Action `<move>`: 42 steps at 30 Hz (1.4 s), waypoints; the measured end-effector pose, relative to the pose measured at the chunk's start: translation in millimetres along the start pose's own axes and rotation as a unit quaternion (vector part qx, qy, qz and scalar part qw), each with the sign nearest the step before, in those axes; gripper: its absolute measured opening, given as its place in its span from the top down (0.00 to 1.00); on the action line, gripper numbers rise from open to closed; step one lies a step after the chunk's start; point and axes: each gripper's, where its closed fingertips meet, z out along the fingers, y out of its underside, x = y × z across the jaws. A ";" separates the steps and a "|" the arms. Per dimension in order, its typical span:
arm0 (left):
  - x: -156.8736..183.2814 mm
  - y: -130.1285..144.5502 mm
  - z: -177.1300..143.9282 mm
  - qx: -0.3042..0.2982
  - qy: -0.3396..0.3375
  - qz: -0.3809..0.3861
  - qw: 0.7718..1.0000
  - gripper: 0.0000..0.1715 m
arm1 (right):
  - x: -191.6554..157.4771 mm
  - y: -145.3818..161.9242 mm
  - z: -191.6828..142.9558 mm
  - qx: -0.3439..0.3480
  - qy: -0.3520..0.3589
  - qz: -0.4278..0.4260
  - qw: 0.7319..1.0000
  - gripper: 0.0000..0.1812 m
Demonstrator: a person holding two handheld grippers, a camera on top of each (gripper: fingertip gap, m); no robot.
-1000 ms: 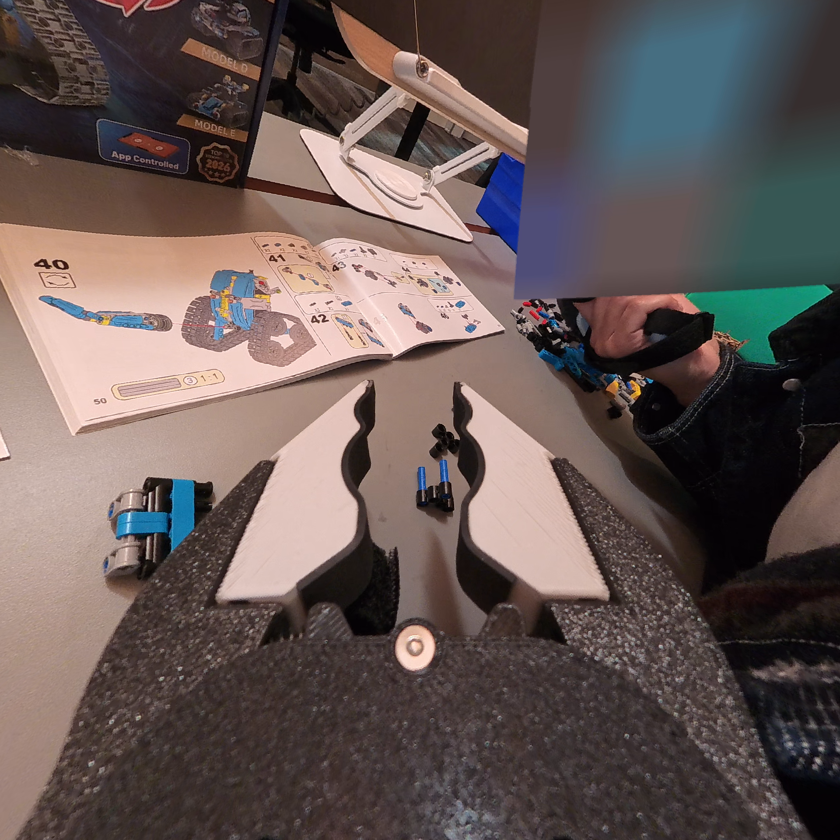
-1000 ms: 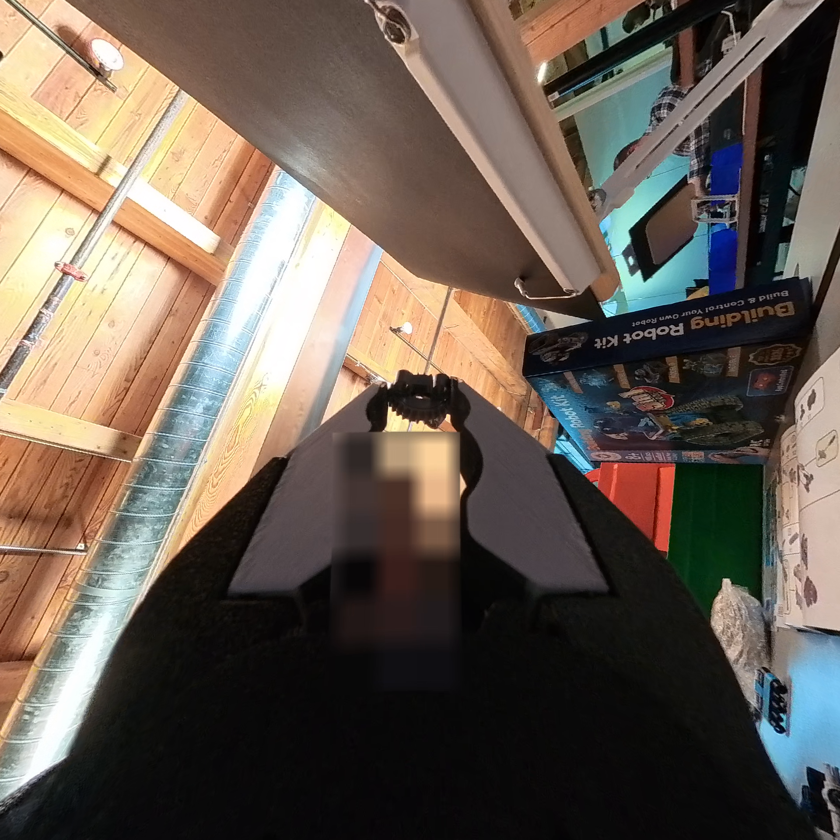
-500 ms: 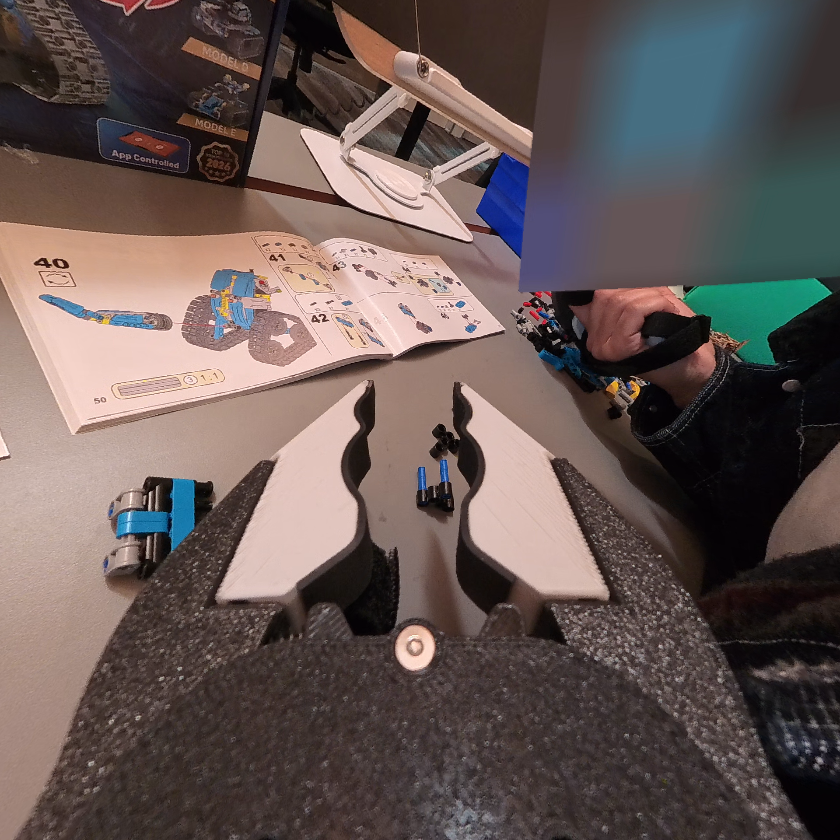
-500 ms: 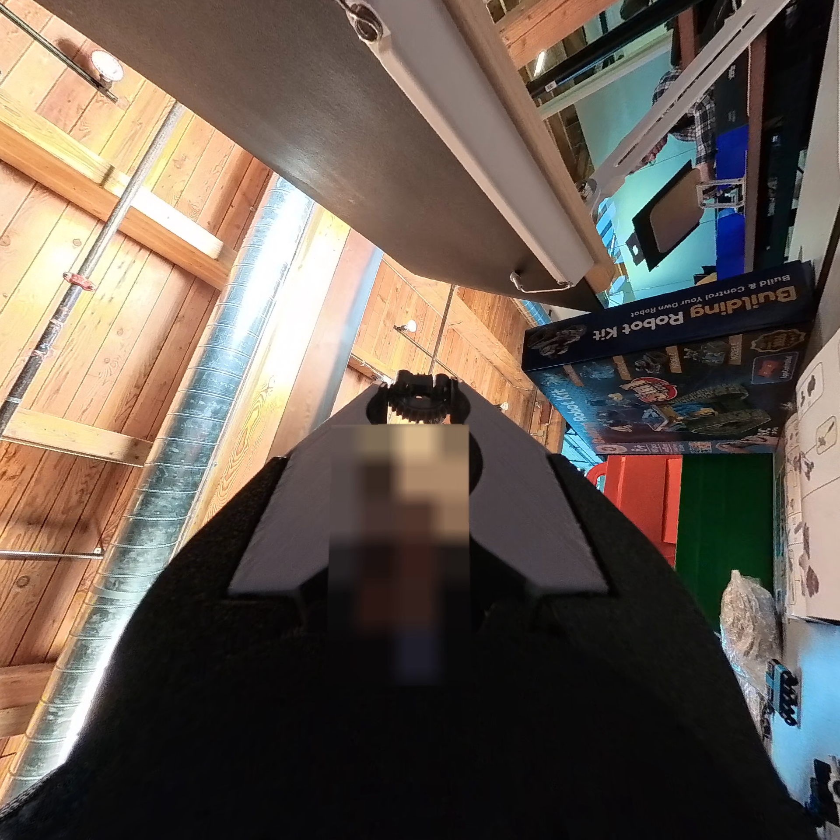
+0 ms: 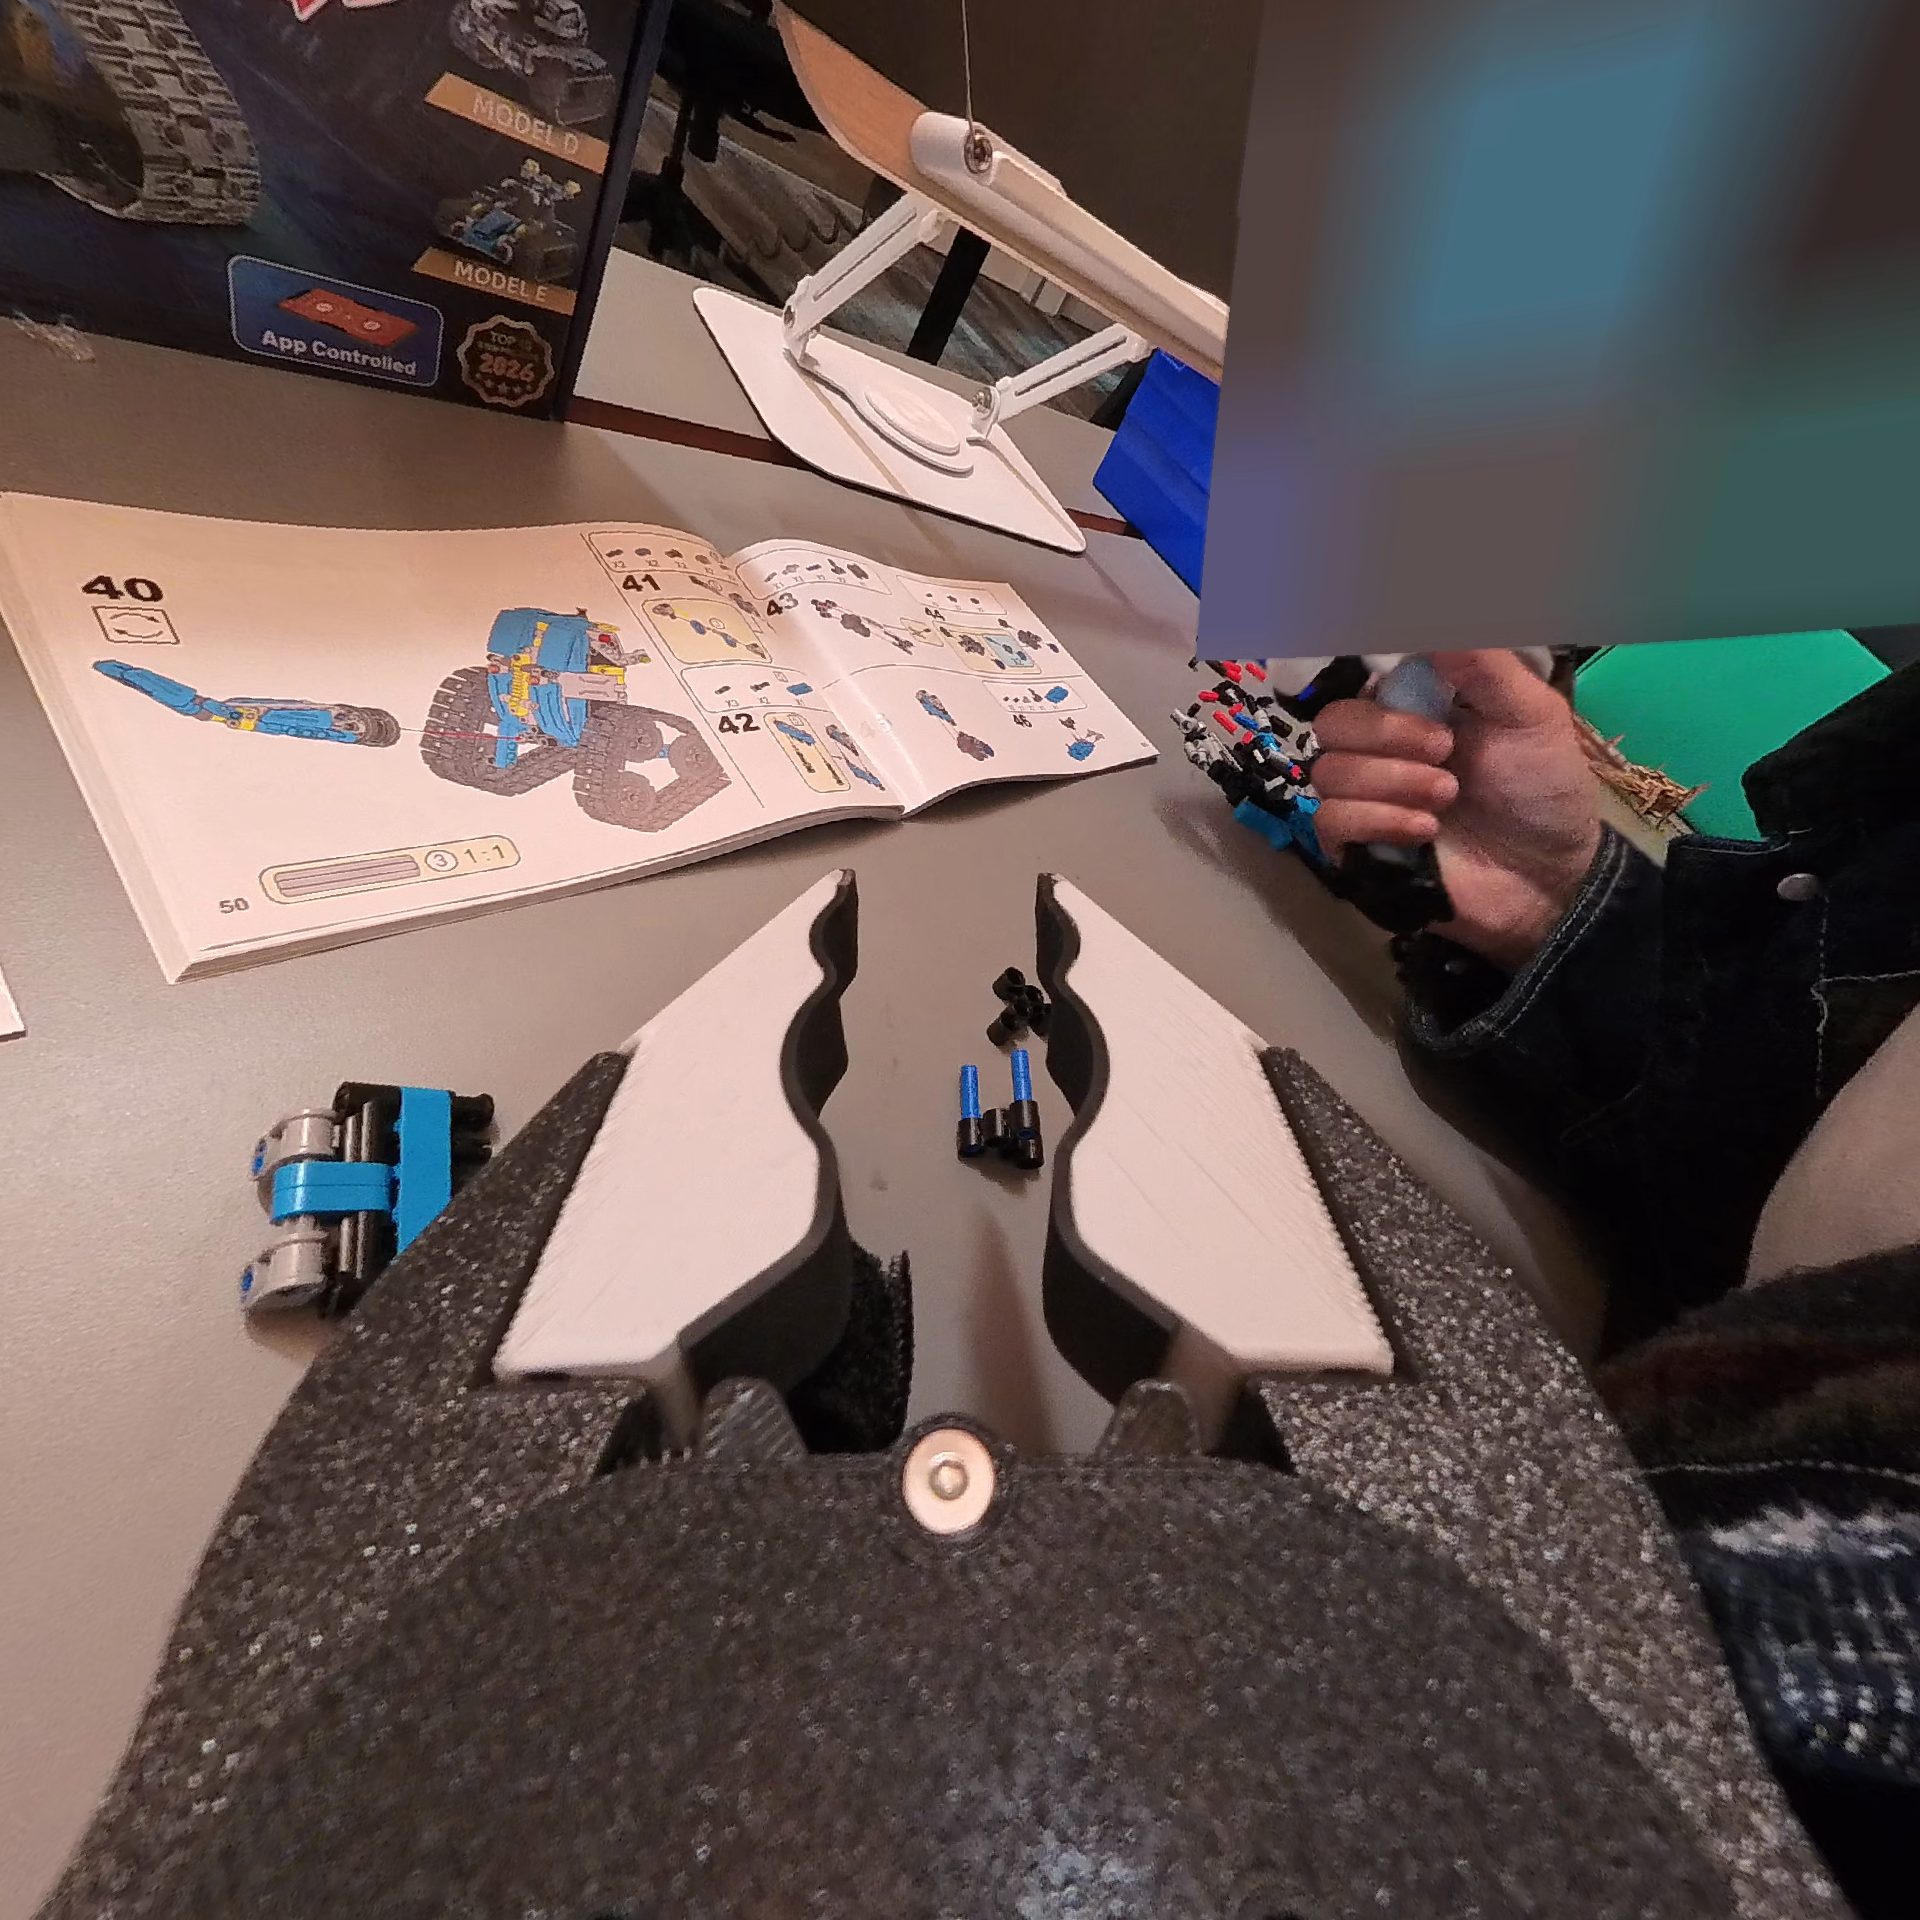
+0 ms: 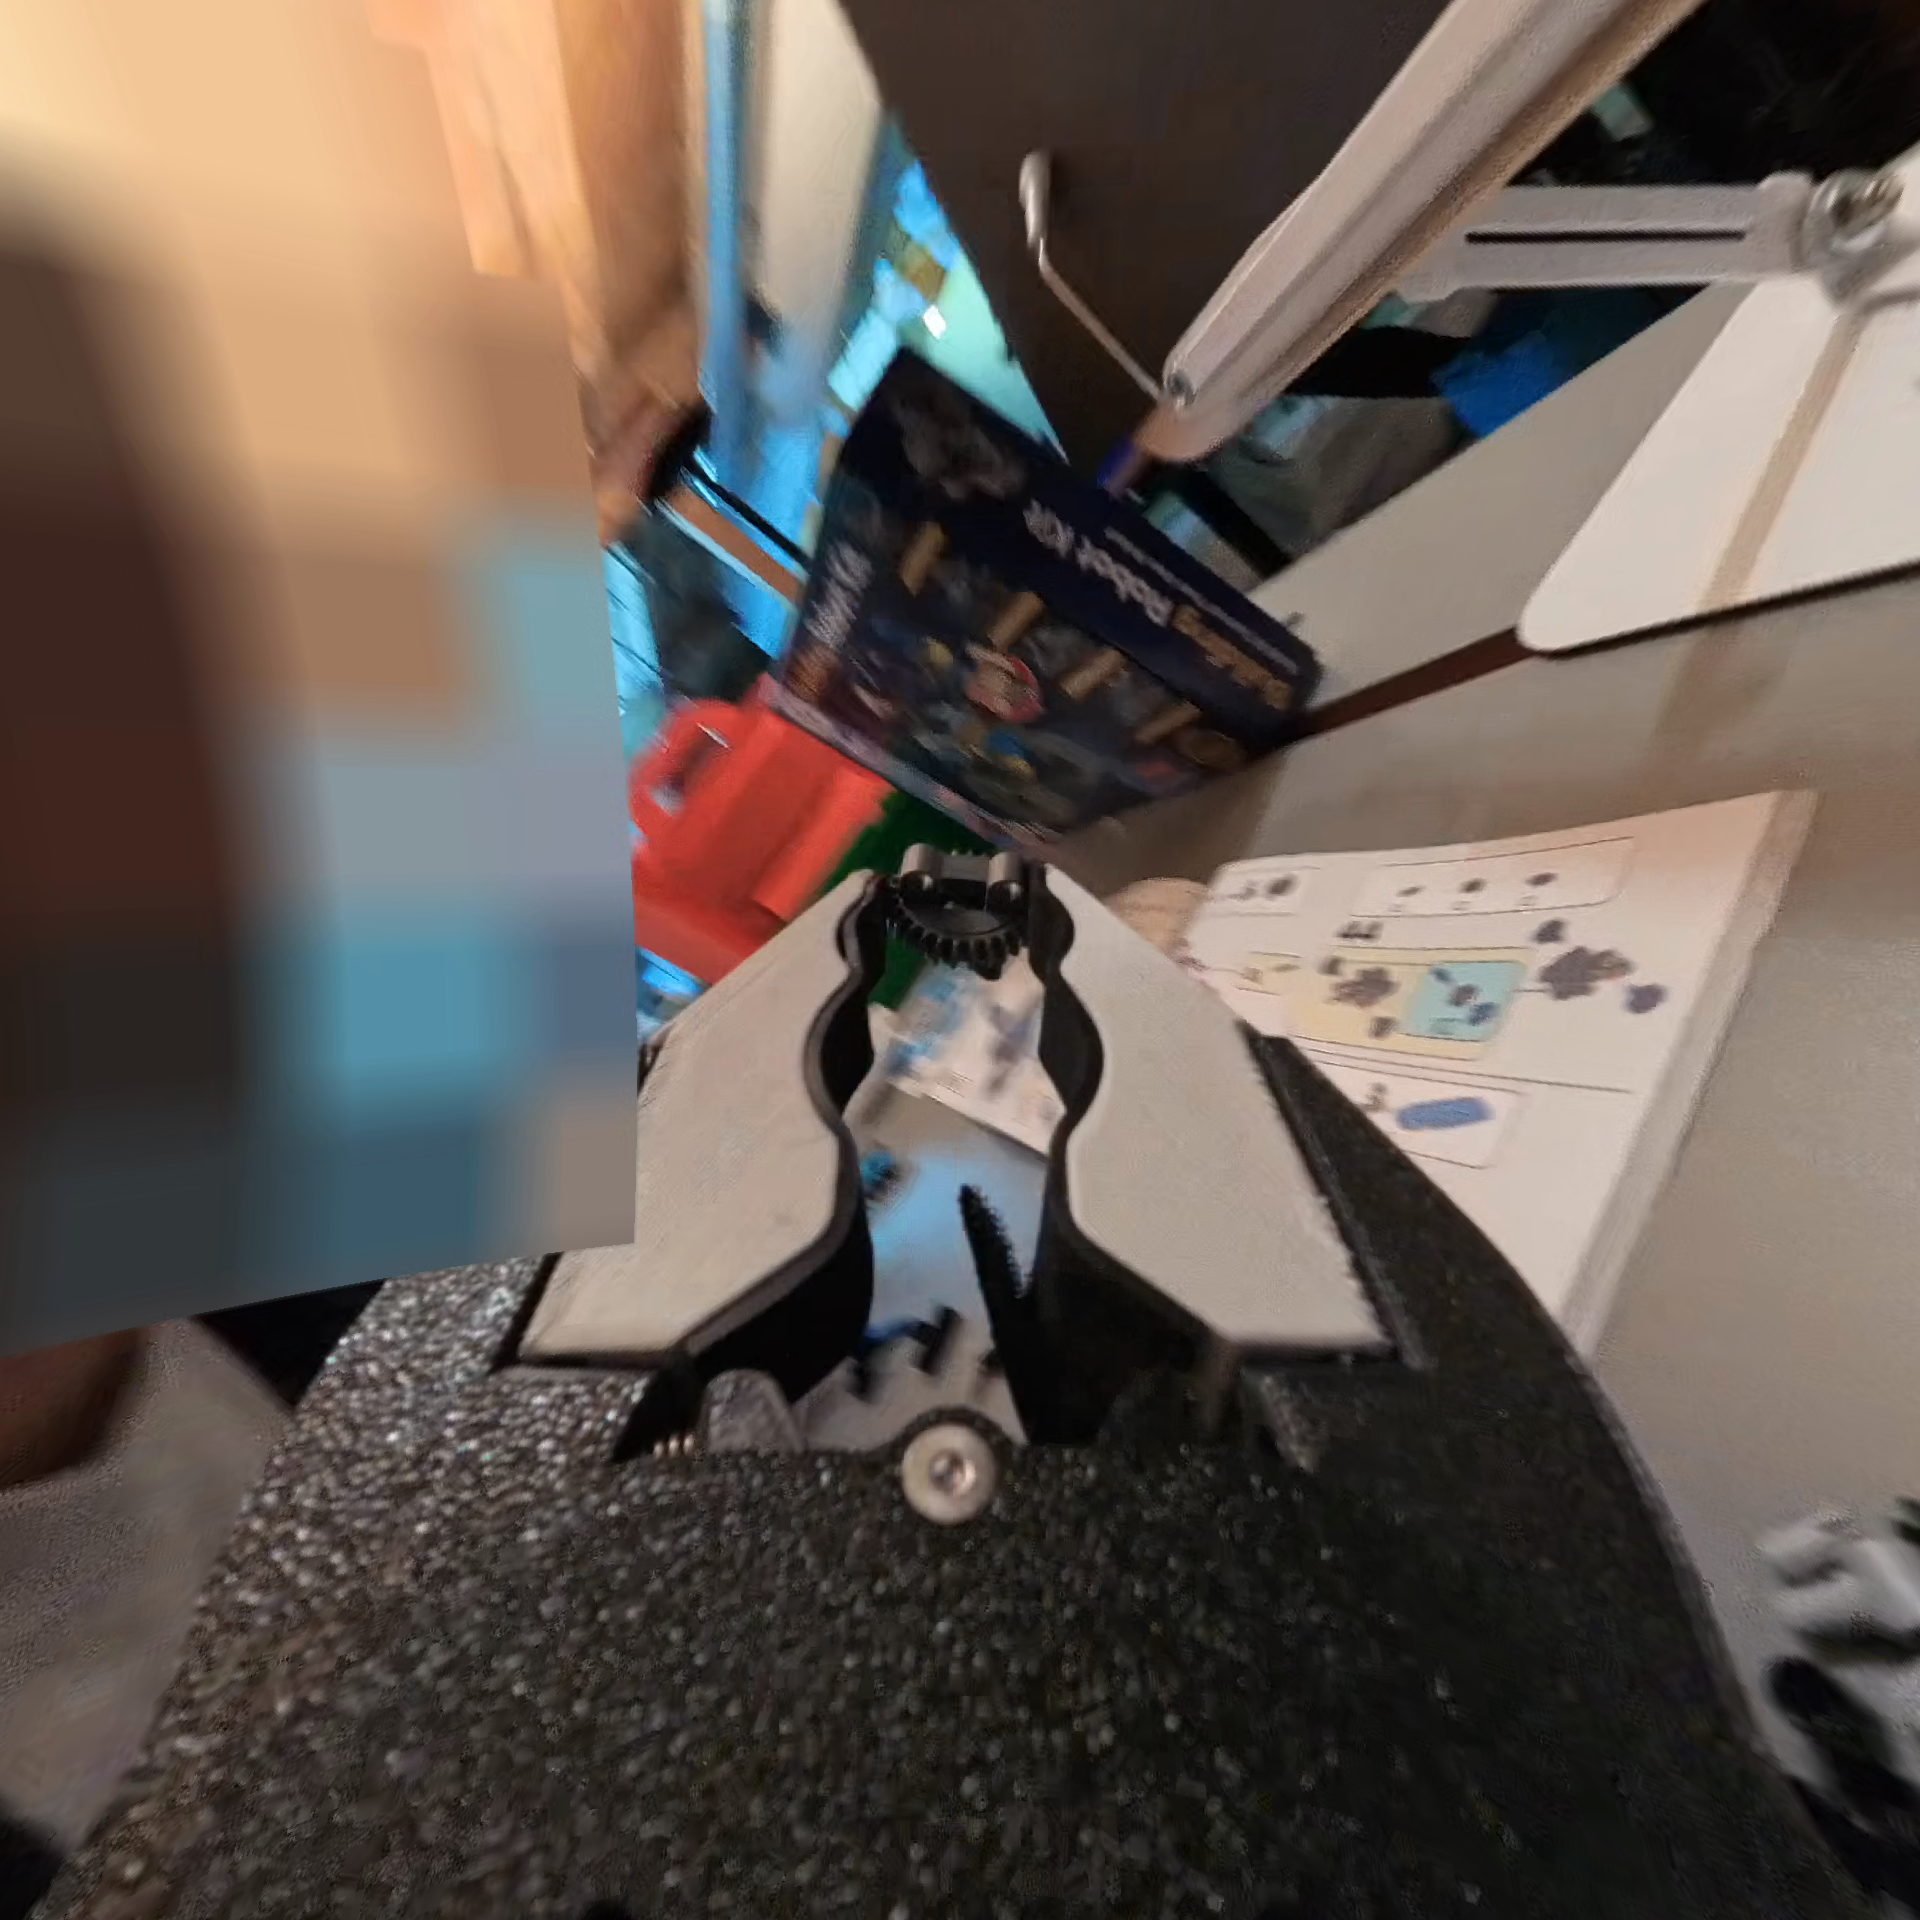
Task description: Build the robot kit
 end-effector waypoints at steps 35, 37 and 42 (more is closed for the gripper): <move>0.4 -0.8 -1.2 0.002 0.003 -0.006 1.000 0.80 | 18.9 43.4 14.3 -0.136 0.229 -0.721 0.639 0.85; 0.6 -0.8 -1.2 0.002 0.003 -0.006 1.000 0.80 | 19.0 45.0 15.1 -0.139 0.226 -0.737 0.622 0.85; 0.7 -0.9 -1.2 0.002 0.004 -0.006 1.000 0.80 | 20.3 46.5 15.8 -0.142 0.227 -0.764 0.587 0.85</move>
